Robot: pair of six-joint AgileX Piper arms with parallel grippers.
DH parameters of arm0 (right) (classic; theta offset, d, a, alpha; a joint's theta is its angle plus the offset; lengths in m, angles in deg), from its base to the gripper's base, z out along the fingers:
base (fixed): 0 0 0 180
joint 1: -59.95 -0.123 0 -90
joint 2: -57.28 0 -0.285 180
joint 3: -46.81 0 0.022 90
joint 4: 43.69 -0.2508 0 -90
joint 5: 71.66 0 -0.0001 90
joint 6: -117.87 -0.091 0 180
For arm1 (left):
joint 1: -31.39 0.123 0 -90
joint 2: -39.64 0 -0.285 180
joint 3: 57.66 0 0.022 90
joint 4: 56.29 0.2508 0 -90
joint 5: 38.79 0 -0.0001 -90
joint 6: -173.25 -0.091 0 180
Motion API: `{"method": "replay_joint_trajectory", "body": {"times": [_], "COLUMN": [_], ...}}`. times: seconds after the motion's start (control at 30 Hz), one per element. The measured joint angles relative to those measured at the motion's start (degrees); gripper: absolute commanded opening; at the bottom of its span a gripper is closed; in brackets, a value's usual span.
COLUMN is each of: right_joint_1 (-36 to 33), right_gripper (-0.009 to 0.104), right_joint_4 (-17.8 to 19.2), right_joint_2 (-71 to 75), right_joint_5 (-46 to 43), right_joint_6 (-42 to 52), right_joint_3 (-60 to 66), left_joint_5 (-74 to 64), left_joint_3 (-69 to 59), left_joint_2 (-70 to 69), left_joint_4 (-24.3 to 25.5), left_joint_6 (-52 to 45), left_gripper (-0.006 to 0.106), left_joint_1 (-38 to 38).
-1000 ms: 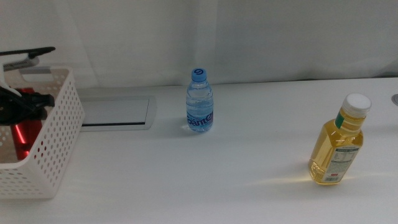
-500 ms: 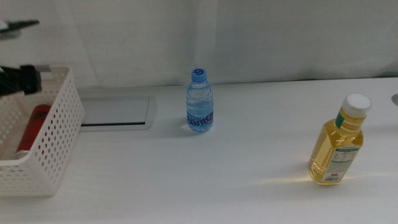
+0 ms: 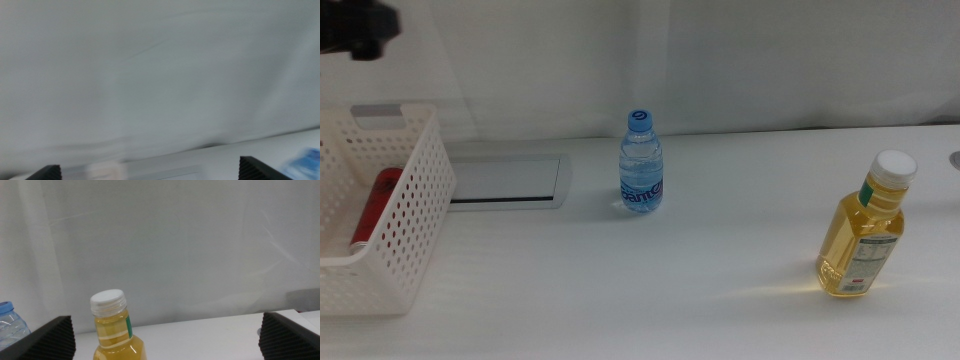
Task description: Use arms to grab the bottles and put them into the dustbin to the left of the table.
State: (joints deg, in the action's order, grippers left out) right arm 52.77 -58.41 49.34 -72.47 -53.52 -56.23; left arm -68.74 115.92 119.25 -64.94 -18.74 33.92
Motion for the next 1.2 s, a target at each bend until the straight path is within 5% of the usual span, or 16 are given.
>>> {"method": "replay_joint_trajectory", "body": {"times": [0.3,0.63,0.83,1.2], "right_joint_1": [0.0,0.0,0.0,0.0], "right_gripper": [0.103,0.103,0.103,0.103], "right_joint_4": [0.0,0.0,-0.1,-0.1], "right_joint_2": [0.0,0.0,0.0,0.0], "right_joint_5": [0.0,0.0,0.0,0.0], "right_joint_6": [0.0,0.0,0.0,0.0], "right_joint_3": [0.0,0.0,0.0,0.0], "left_joint_5": [7.1,43.0,60.7,81.3], "left_joint_3": [-14.3,-49.1,-60.5,-61.5], "left_joint_2": [-10.6,-20.0,-16.4,5.7], "left_joint_4": [-0.5,-0.6,-0.6,-0.8], "left_joint_6": [-0.5,3.1,4.7,7.0], "left_gripper": [0.093,0.093,0.093,0.093], "left_joint_1": [-15.5,-30.7,-33.0,-33.0]}}
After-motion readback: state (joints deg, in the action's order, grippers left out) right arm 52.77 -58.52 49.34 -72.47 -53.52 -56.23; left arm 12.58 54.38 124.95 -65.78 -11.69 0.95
